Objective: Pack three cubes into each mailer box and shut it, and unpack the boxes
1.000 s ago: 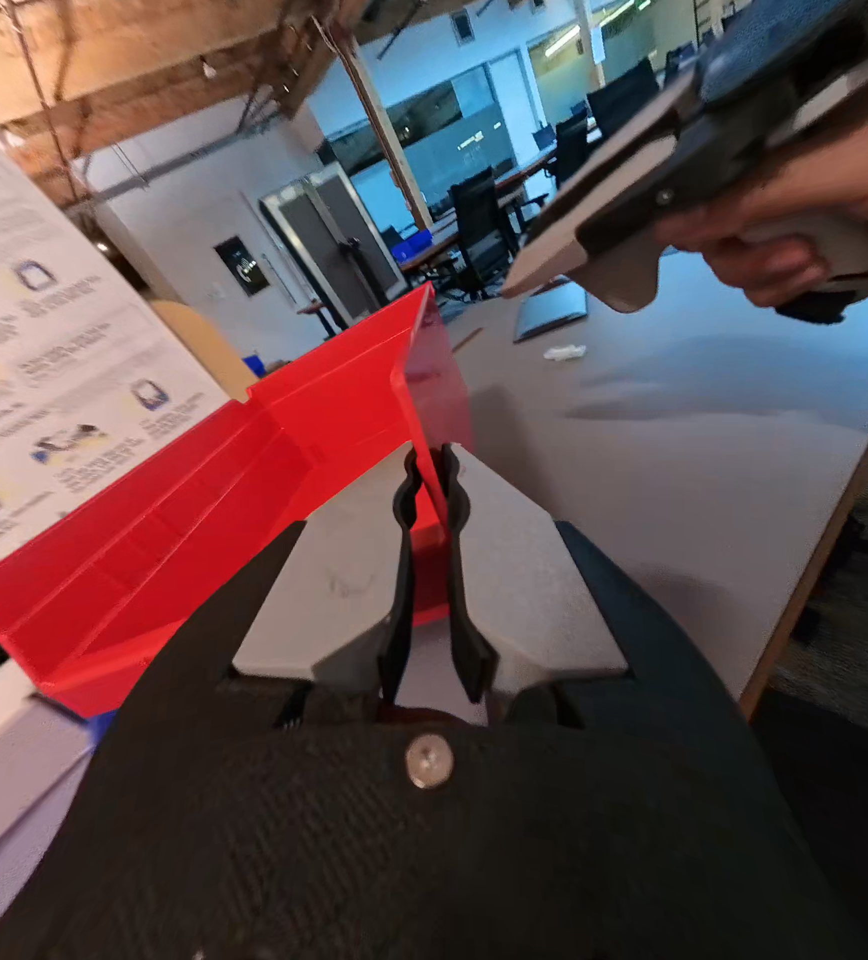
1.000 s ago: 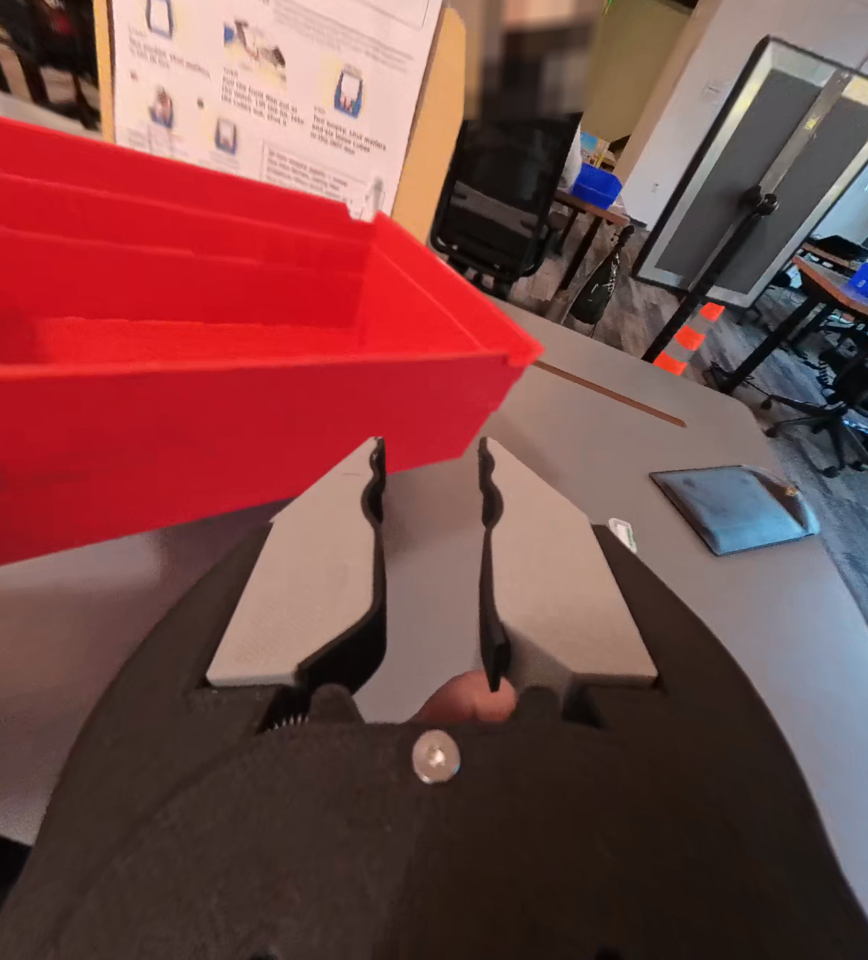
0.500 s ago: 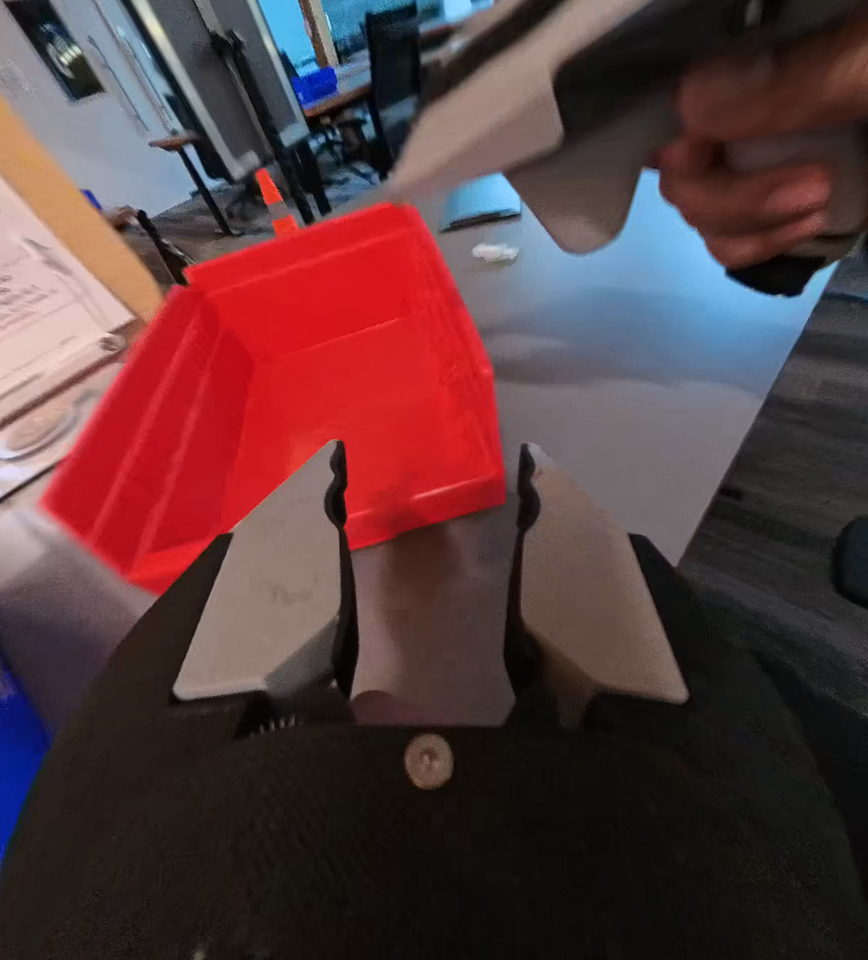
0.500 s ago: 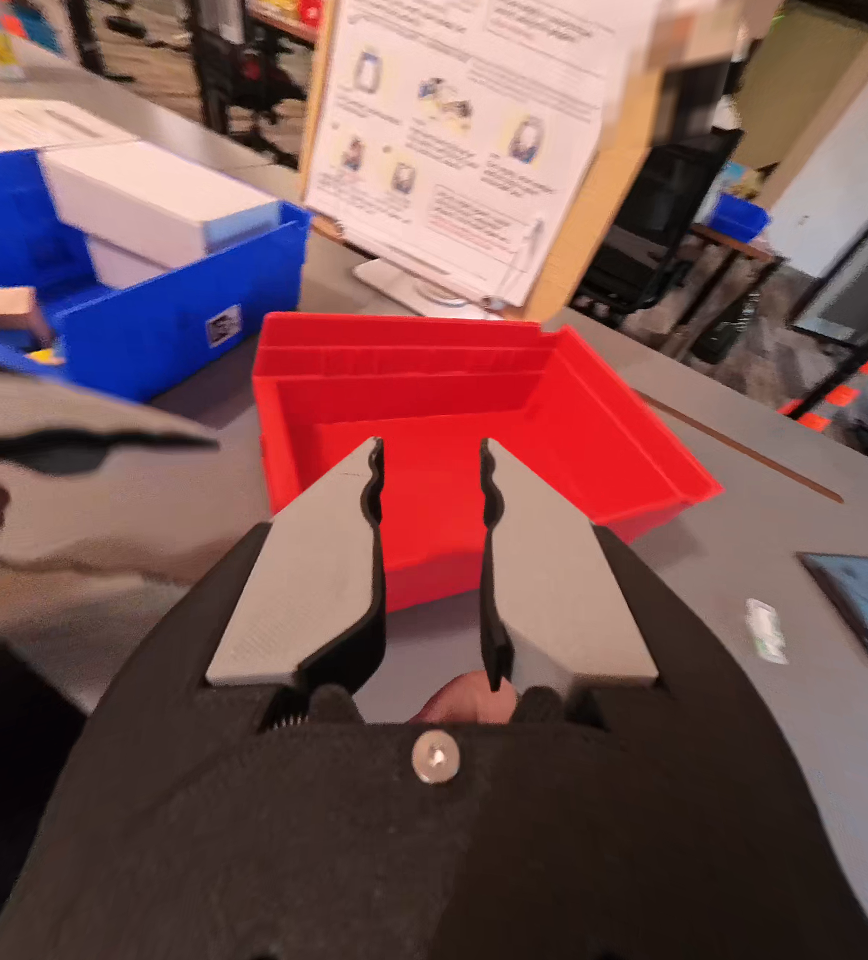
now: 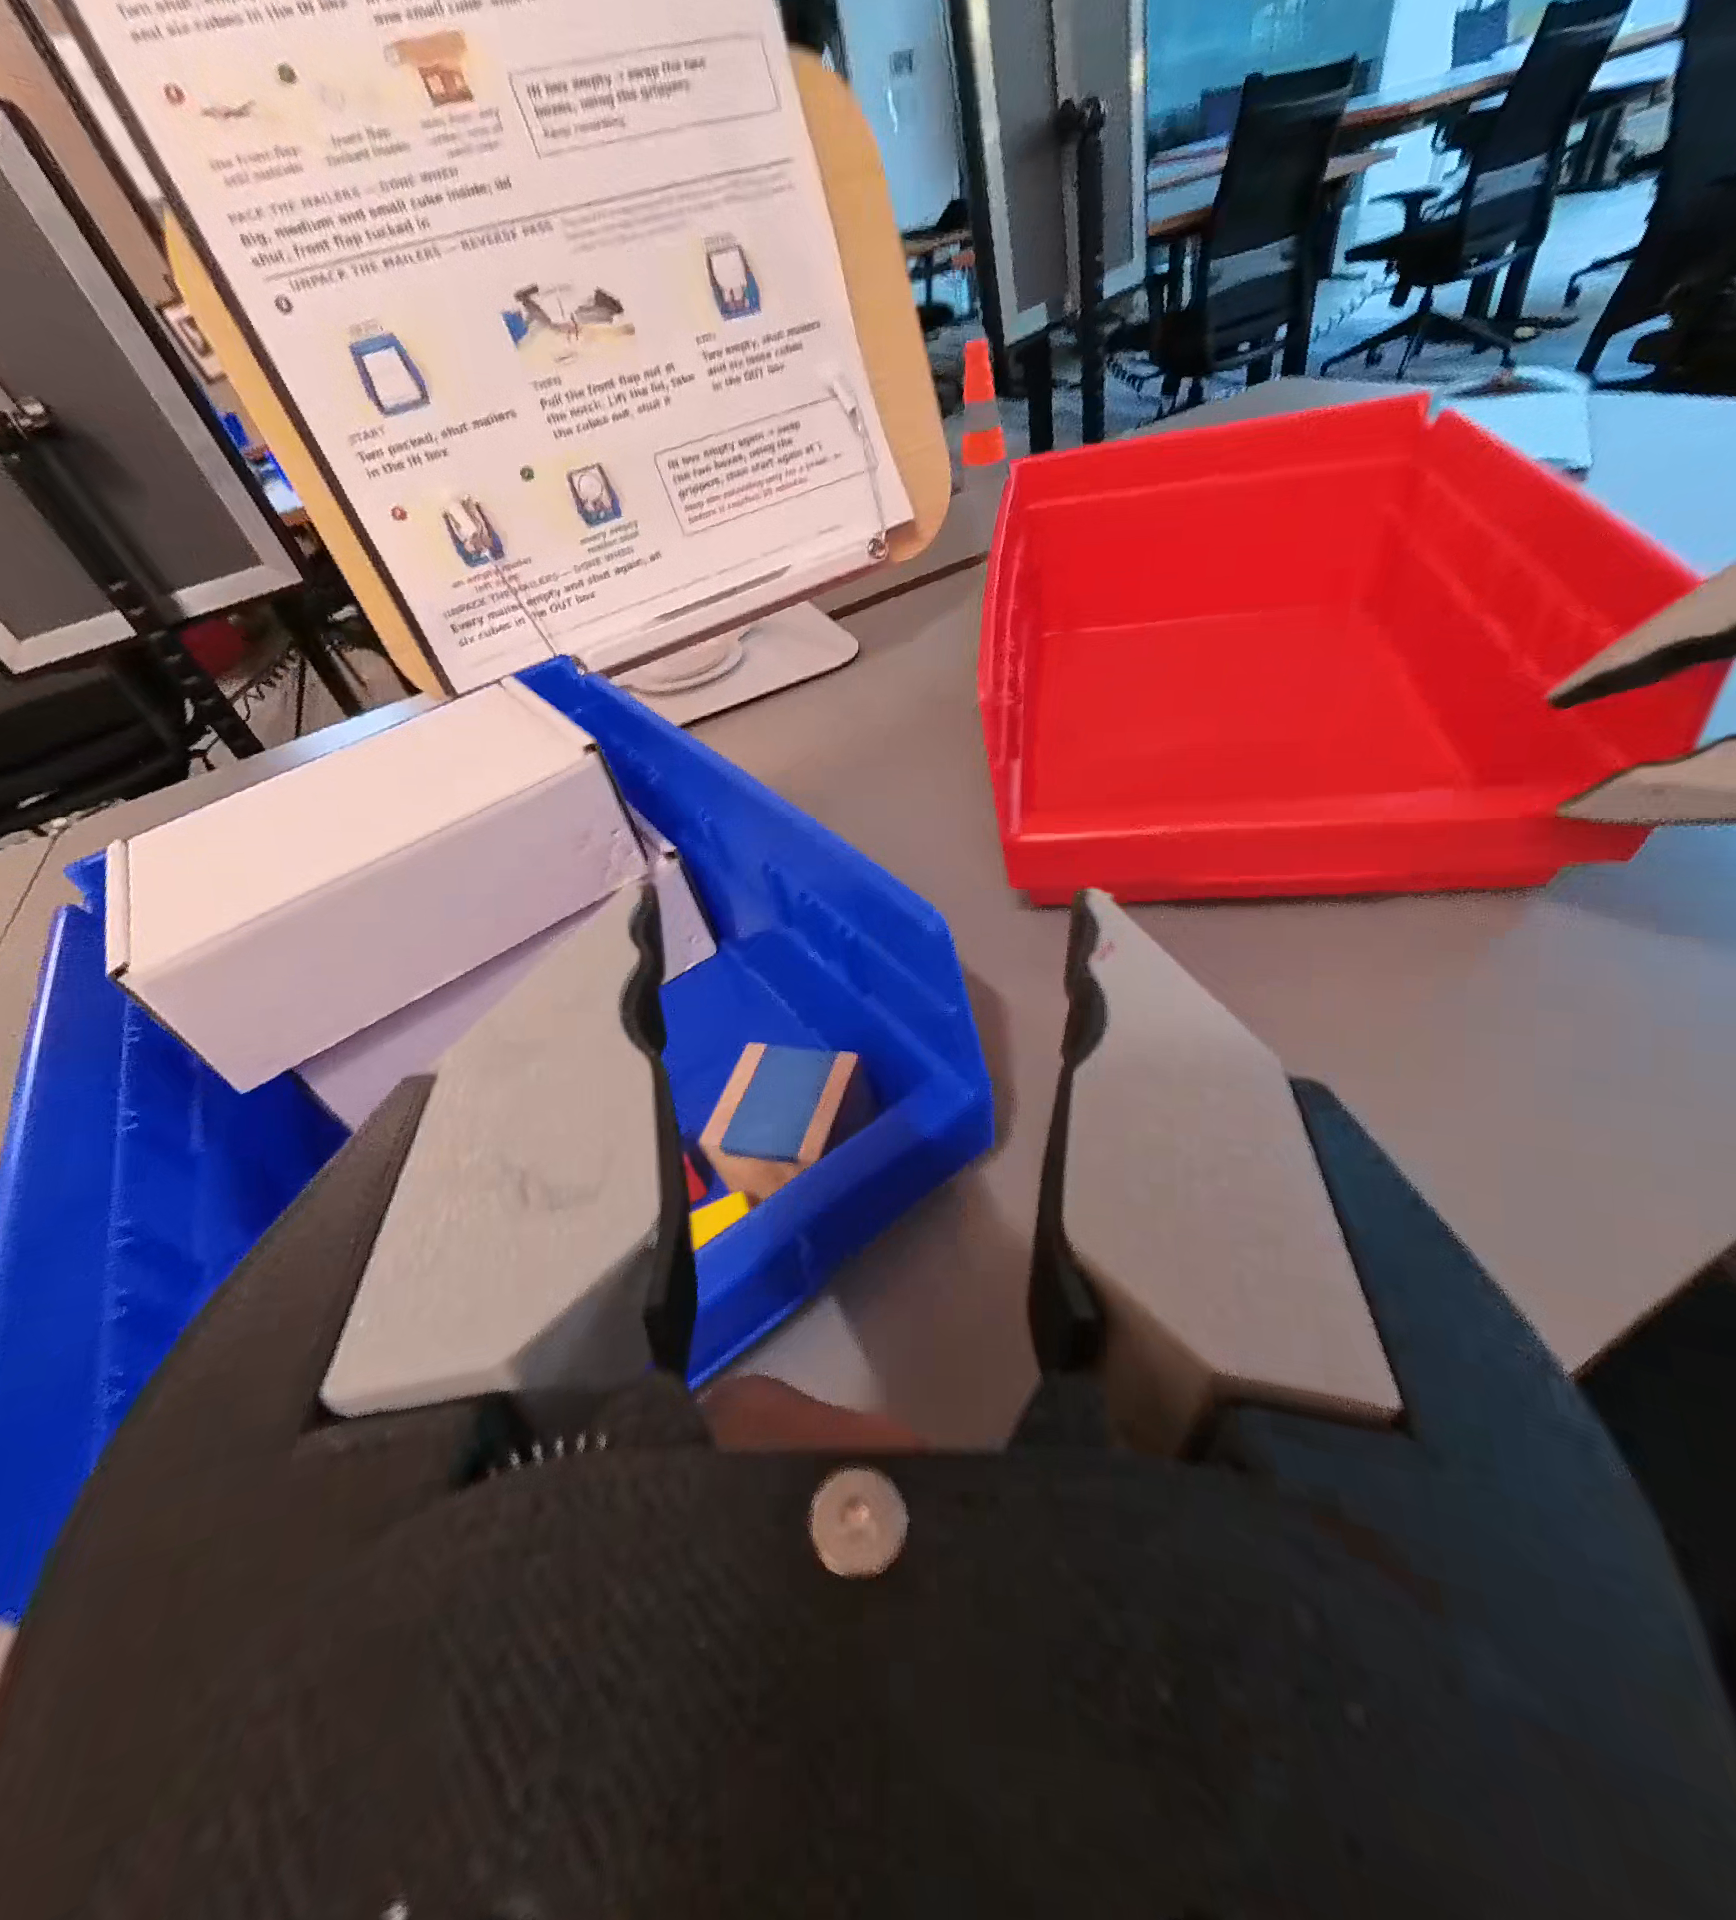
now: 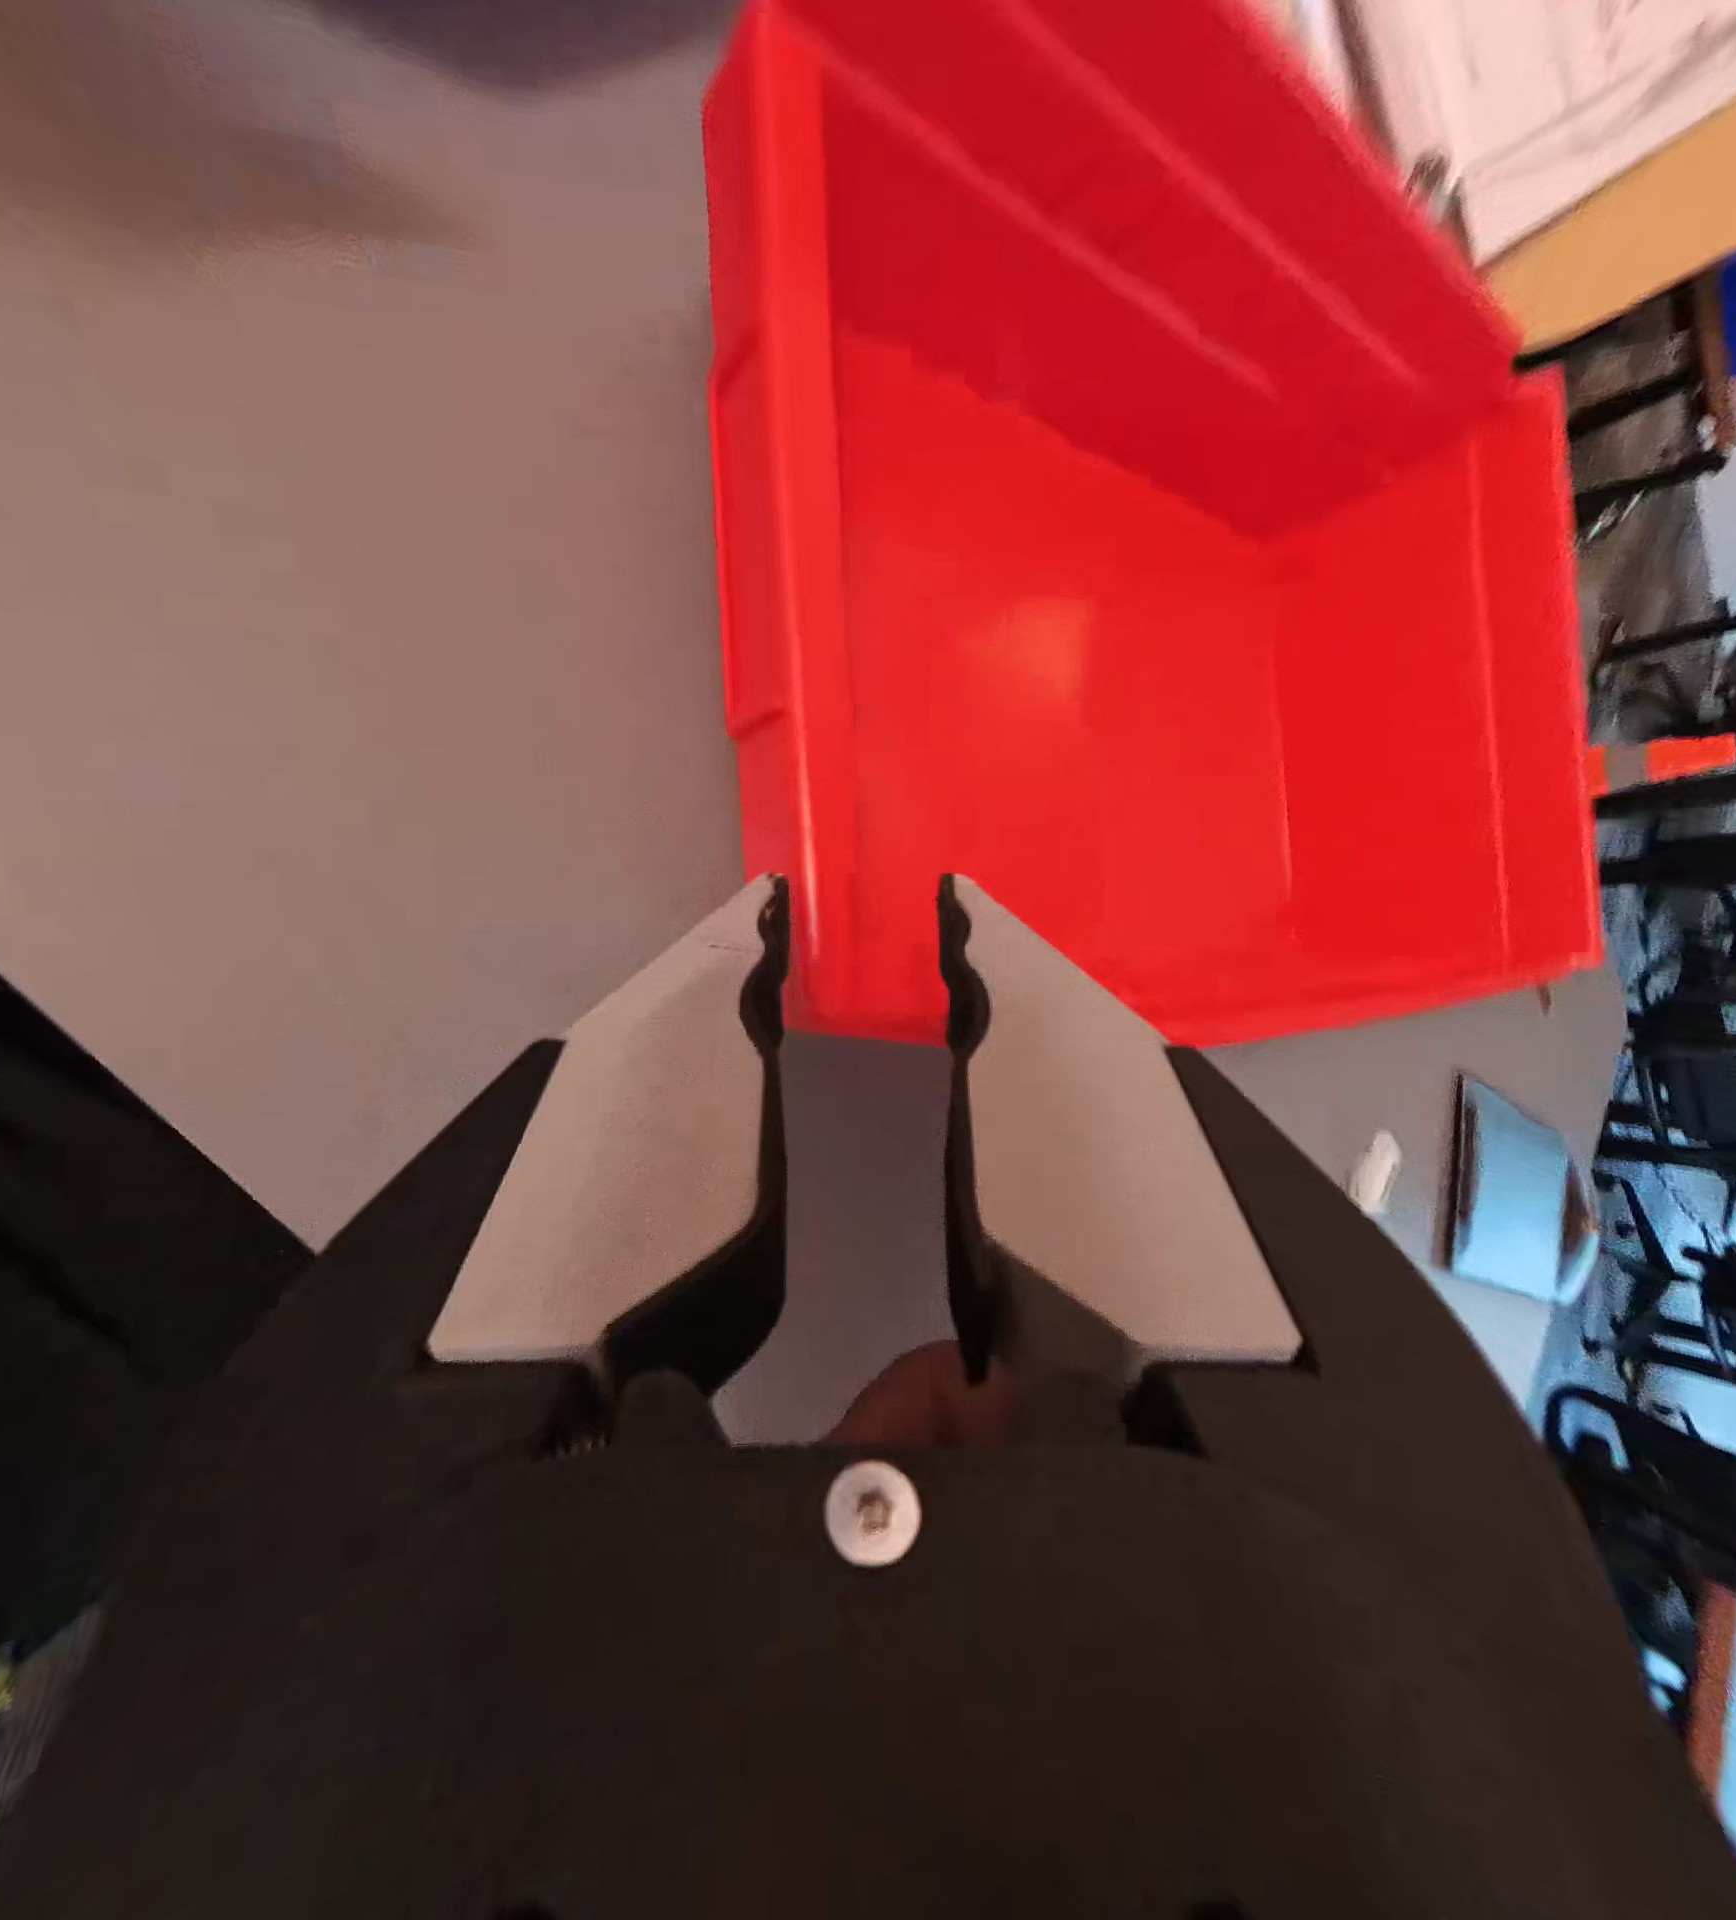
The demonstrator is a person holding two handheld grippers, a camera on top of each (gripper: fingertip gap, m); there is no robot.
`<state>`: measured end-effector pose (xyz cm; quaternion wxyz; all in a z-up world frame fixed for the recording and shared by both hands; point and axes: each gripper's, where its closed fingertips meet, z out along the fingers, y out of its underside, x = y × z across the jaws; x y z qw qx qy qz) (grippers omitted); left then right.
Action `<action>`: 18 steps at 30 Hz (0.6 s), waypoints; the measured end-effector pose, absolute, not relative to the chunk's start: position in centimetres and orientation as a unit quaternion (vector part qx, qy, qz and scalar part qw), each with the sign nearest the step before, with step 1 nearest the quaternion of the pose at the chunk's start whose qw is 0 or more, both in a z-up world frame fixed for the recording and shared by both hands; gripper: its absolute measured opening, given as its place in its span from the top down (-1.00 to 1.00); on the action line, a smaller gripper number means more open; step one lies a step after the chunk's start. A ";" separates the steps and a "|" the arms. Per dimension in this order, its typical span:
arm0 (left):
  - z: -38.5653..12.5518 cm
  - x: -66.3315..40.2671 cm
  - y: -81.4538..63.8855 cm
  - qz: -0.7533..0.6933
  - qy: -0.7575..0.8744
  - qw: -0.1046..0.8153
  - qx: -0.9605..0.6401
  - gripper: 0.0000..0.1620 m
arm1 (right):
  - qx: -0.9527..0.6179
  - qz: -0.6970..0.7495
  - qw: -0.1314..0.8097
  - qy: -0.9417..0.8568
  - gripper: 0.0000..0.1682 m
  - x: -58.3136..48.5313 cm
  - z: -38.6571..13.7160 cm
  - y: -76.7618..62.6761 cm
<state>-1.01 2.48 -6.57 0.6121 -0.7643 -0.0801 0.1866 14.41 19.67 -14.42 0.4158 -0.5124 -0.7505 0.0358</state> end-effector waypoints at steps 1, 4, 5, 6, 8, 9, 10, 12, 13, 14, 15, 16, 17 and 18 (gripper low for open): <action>-6.7 -1.4 2.3 0.192 -0.083 0.607 -0.767 0.04 | -0.518 0.016 0.410 -0.751 0.68 15.0 -14.9 20.6; -6.9 -2.2 2.1 0.196 -0.090 0.605 -0.766 0.04 | -0.554 -0.025 0.410 -0.725 0.58 16.8 -15.1 24.2; -7.3 -2.3 2.2 0.192 -0.093 0.601 -0.770 0.03 | -0.574 -0.030 0.407 -0.710 0.59 17.5 -14.9 25.3; -7.8 -2.4 2.3 0.188 -0.095 0.597 -0.774 0.02 | -0.589 -0.032 0.408 -0.697 0.58 18.2 -14.6 26.3; -8.6 -2.0 2.7 0.175 -0.092 0.592 -0.781 0.02 | -0.605 -0.029 0.421 -0.675 0.55 19.3 -13.6 27.6; -8.9 -1.5 3.1 0.169 -0.087 0.592 -0.783 0.01 | -0.607 -0.018 0.429 -0.668 0.53 19.6 -13.0 27.7; -9.1 -1.2 3.5 0.169 -0.083 0.592 -0.784 0.01 | -0.602 0.003 0.438 -0.668 0.50 19.4 -12.2 27.2; -9.3 -0.7 4.4 0.181 -0.075 0.591 -0.783 0.02 | -0.565 0.074 0.451 -0.688 0.43 18.1 -10.9 24.1; -9.5 -0.8 5.0 0.192 -0.073 0.588 -0.782 0.02 | -0.540 0.114 0.457 -0.698 0.37 17.0 -10.2 22.0; -9.9 -1.1 5.6 0.207 -0.075 0.583 -0.782 0.03 | -0.520 0.151 0.463 -0.702 0.29 15.9 -9.6 20.1; -10.3 -1.6 6.1 0.221 -0.081 0.576 -0.783 0.05 | -0.513 0.181 0.467 -0.698 0.24 14.6 -9.2 18.6; -10.7 -2.1 6.6 0.230 -0.090 0.571 -0.783 0.07 | -0.519 0.206 0.466 -0.687 0.21 13.1 -9.0 17.5; -11.0 -2.5 7.1 0.233 -0.101 0.571 -0.781 0.11 | -0.536 0.228 0.464 -0.668 0.16 11.6 -9.0 16.7; -11.2 -2.9 7.6 0.233 -0.108 0.574 -0.778 0.17 | -0.559 0.246 0.464 -0.641 0.11 10.1 -9.1 16.4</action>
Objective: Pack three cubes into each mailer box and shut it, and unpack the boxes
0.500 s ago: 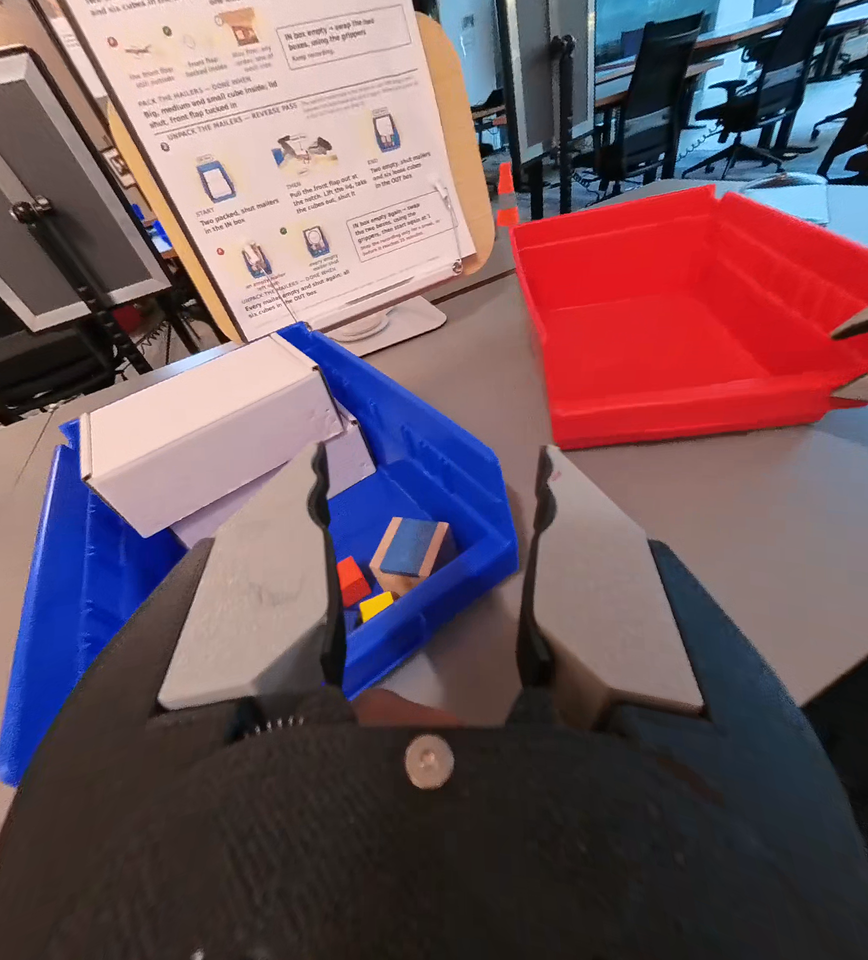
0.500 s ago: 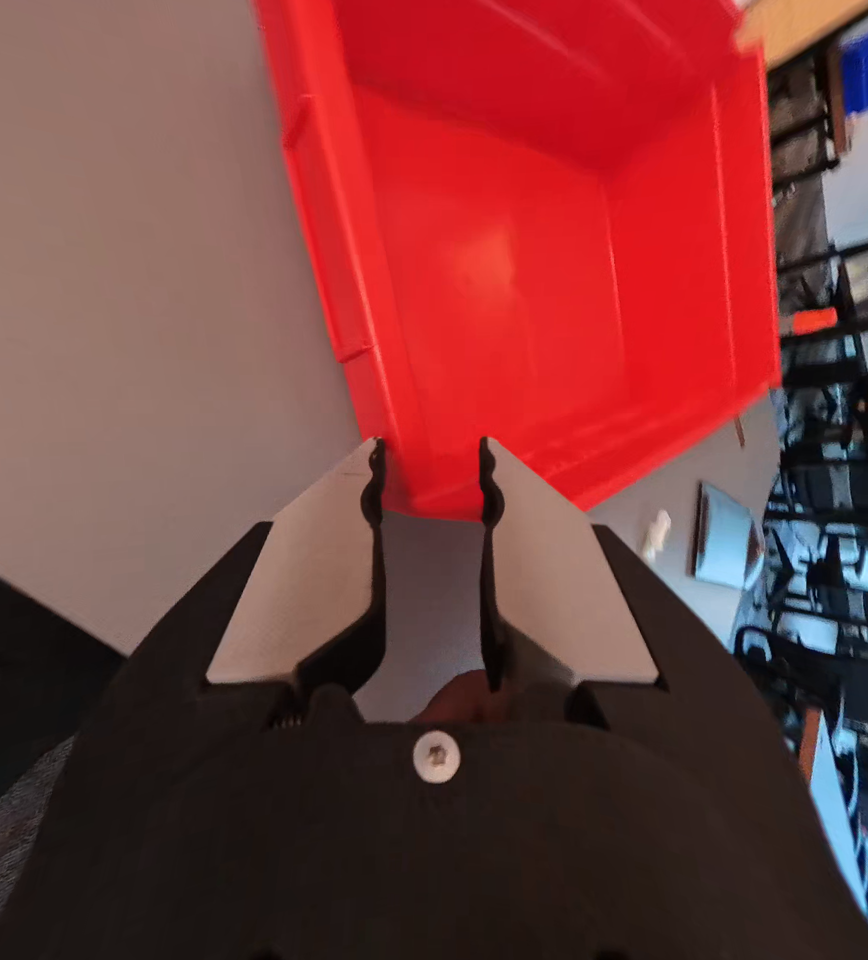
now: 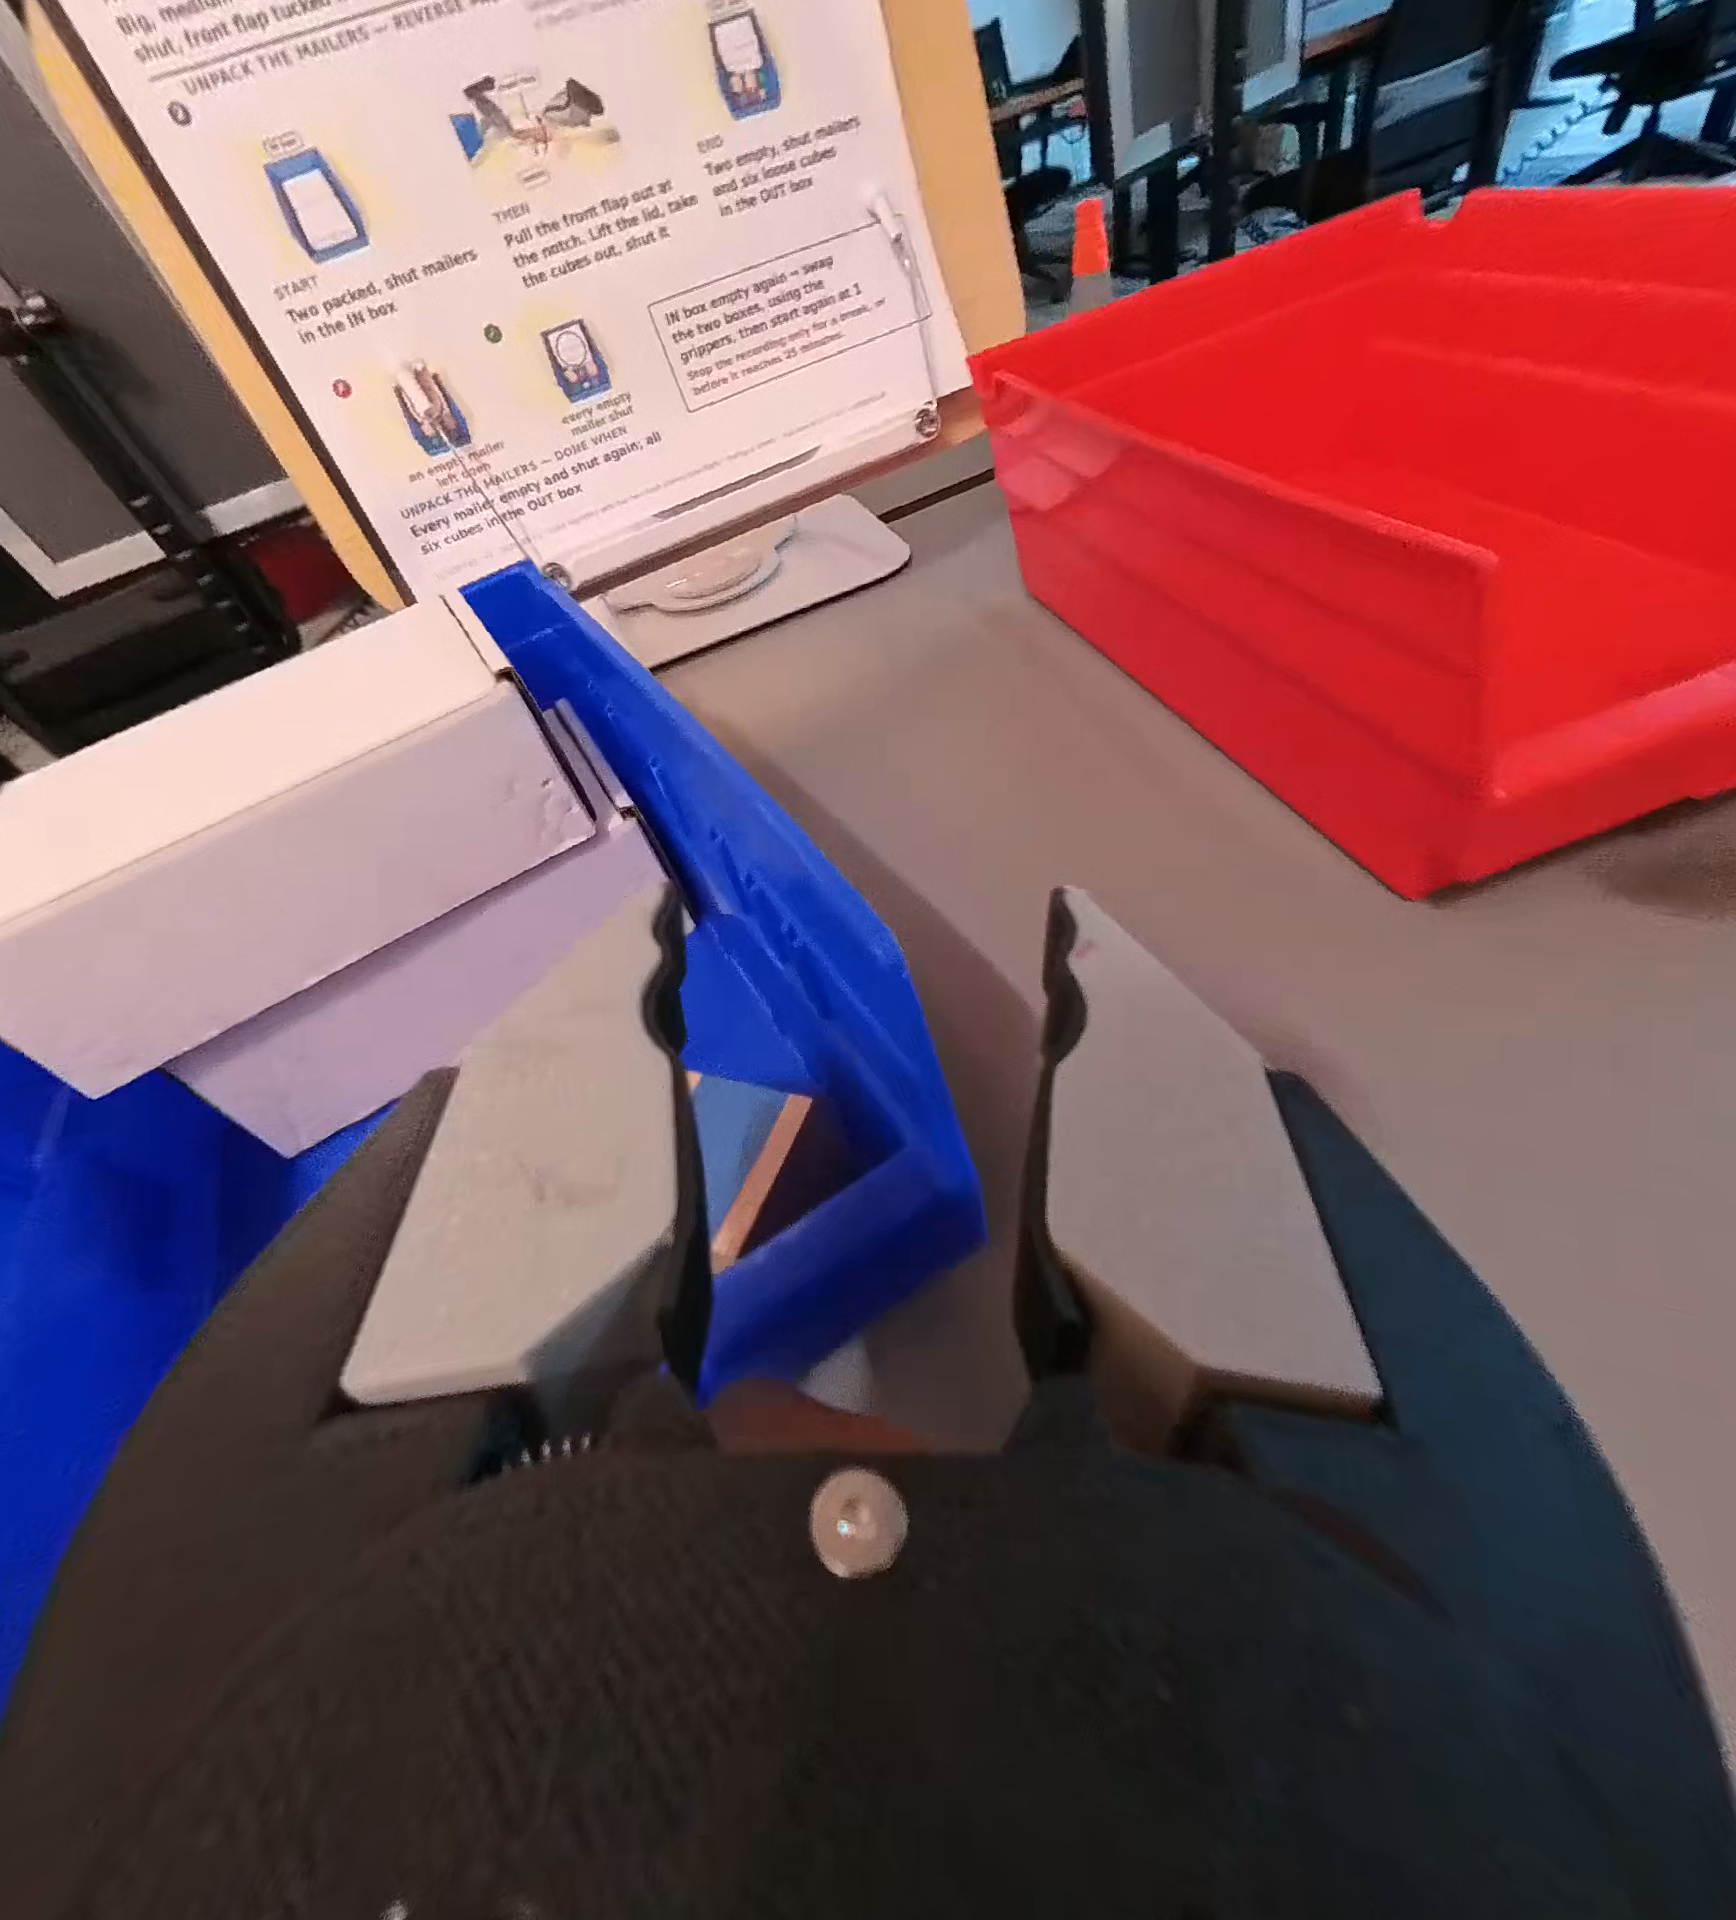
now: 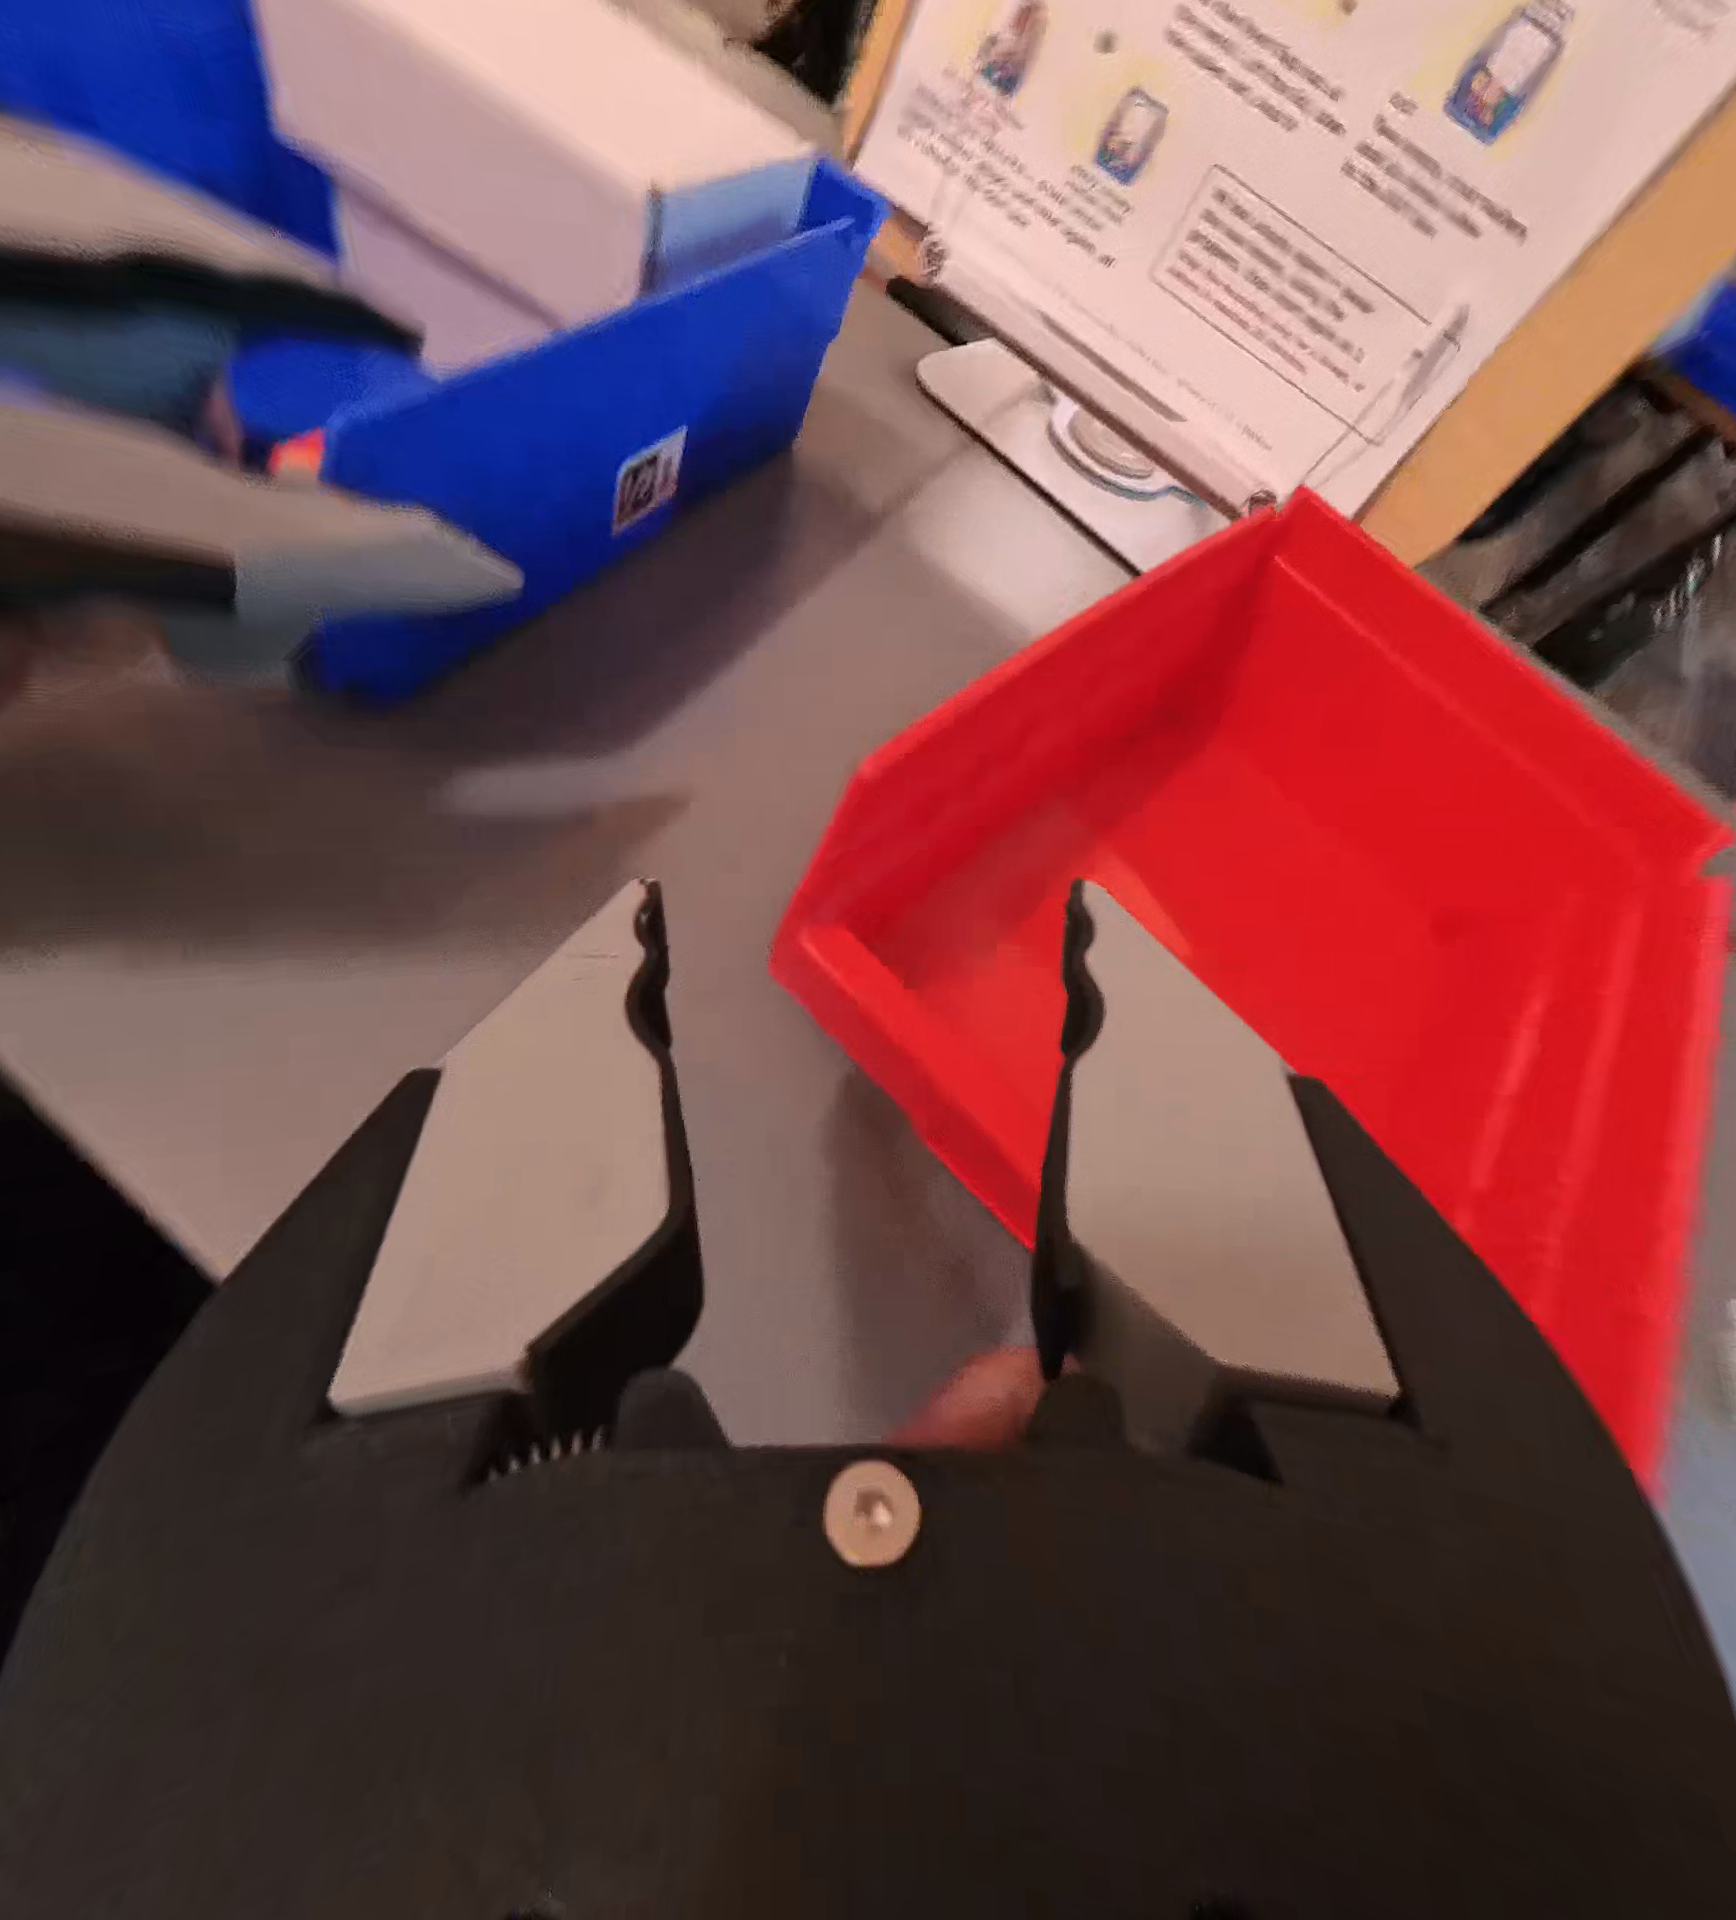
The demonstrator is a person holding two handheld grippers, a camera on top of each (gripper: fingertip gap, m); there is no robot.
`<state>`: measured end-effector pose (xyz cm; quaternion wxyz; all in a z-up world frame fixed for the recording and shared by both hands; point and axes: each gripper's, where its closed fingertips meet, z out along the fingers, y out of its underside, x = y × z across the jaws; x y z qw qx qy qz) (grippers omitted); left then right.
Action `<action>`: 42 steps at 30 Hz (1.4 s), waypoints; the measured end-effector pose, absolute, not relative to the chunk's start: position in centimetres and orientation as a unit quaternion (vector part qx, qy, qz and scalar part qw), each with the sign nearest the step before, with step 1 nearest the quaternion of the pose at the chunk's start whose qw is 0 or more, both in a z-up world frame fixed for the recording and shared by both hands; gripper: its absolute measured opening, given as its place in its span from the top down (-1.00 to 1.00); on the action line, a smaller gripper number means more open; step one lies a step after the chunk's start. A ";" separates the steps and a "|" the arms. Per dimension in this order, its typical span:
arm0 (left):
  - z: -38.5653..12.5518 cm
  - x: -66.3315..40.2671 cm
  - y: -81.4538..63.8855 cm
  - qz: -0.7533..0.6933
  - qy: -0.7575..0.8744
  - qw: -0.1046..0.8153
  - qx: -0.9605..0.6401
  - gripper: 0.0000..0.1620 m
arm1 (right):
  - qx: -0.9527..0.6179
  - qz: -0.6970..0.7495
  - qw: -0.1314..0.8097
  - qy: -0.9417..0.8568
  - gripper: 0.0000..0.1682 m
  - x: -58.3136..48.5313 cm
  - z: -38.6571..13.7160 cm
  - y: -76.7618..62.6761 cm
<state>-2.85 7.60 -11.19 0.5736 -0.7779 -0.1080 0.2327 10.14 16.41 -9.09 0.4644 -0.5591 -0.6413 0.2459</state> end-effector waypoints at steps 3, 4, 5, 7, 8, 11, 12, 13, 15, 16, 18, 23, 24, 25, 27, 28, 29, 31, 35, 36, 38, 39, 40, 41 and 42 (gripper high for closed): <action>-11.9 -4.2 8.3 0.250 -0.120 0.564 -0.778 0.35 | -0.606 0.221 0.498 -0.579 -0.01 7.2 -10.6 17.9; -12.1 -4.6 8.4 0.258 -0.120 0.559 -0.779 0.39 | -0.609 0.191 0.517 -0.570 0.02 6.8 -11.2 18.8; -12.3 -4.5 8.6 0.248 -0.116 0.558 -0.783 0.41 | -0.609 0.167 0.530 -0.566 0.07 6.5 -11.8 19.5; -12.7 -4.4 8.8 0.222 -0.122 0.556 -0.792 0.59 | -0.609 0.146 0.530 -0.572 0.08 6.3 -13.0 20.3; -12.6 -4.6 8.7 0.225 -0.125 0.554 -0.792 0.61 | -0.610 0.152 0.522 -0.576 0.12 6.3 -13.4 20.3; -12.4 -6.1 6.7 0.255 -0.159 0.555 -0.776 0.85 | -0.622 0.149 0.484 -0.598 0.52 7.5 -13.9 20.6; -12.2 -7.2 5.5 0.275 -0.172 0.556 -0.765 0.99 | -0.624 0.127 0.481 -0.603 0.57 8.3 -13.9 21.2; -12.2 -8.1 4.4 0.290 -0.167 0.555 -0.762 0.99 | -0.624 0.105 0.481 -0.607 0.64 9.1 -13.9 21.9; -12.3 -9.2 2.5 0.268 -0.173 0.559 -0.765 0.99 | -0.626 0.089 0.494 -0.597 0.83 10.1 -13.2 23.1; -12.3 -9.7 1.6 0.261 -0.175 0.560 -0.767 0.99 | -0.628 0.098 0.505 -0.584 0.84 10.1 -12.6 23.5; -12.3 -10.6 0.1 0.262 -0.186 0.559 -0.765 0.99 | -0.636 0.141 0.501 -0.570 0.57 9.6 -12.2 23.1; -12.2 -11.7 -2.0 0.291 -0.220 0.546 -0.754 1.00 | -0.641 0.089 0.521 -0.557 0.90 9.7 -13.2 25.1; -12.2 -11.7 -2.2 0.297 -0.221 0.544 -0.753 1.00 | -0.648 0.085 0.516 -0.554 0.90 9.9 -13.3 25.3; -12.1 -11.6 -2.4 0.299 -0.220 0.543 -0.753 1.00 | -0.656 0.078 0.508 -0.553 0.90 10.1 -13.3 25.4; -12.1 -11.4 -2.6 0.290 -0.222 0.542 -0.757 1.00 | -0.670 0.070 0.495 -0.549 0.92 10.4 -13.5 25.2; -12.1 -11.4 -2.6 0.286 -0.222 0.539 -0.760 1.00 | -0.674 0.060 0.495 -0.545 0.91 10.7 -13.5 25.0; -12.1 -11.3 -2.6 0.283 -0.224 0.538 -0.762 1.00 | -0.677 0.047 0.494 -0.543 0.91 10.9 -13.5 24.8; -12.1 -11.2 -2.5 0.277 -0.224 0.538 -0.765 1.00 | -0.683 0.035 0.484 -0.545 0.92 11.3 -13.6 24.1; -11.7 -10.6 -2.2 0.271 -0.216 0.546 -0.763 0.97 | -0.702 0.039 0.458 -0.544 0.95 12.2 -13.6 22.8; -11.4 -10.4 -2.1 0.269 -0.212 0.552 -0.760 0.95 | -0.704 0.036 0.455 -0.544 0.95 12.5 -13.6 22.7; -11.4 -10.2 -1.9 0.273 -0.204 0.550 -0.763 0.95 | -0.709 0.032 0.449 -0.543 0.94 13.0 -13.5 22.9; -11.4 -10.1 -1.8 0.278 -0.196 0.548 -0.764 0.95 | -0.713 0.032 0.446 -0.540 0.94 13.3 -13.5 23.2; -11.4 -10.1 -1.8 0.282 -0.196 0.546 -0.764 0.96 | -0.717 0.032 0.443 -0.538 0.94 13.6 -13.5 23.5; -11.4 -10.0 -1.9 0.284 -0.197 0.545 -0.764 0.97 | -0.721 0.031 0.440 -0.535 0.93 14.0 -13.5 23.8; -11.4 -10.0 -1.9 0.285 -0.197 0.544 -0.764 0.98 | -0.725 0.028 0.439 -0.530 0.92 14.4 -13.5 24.3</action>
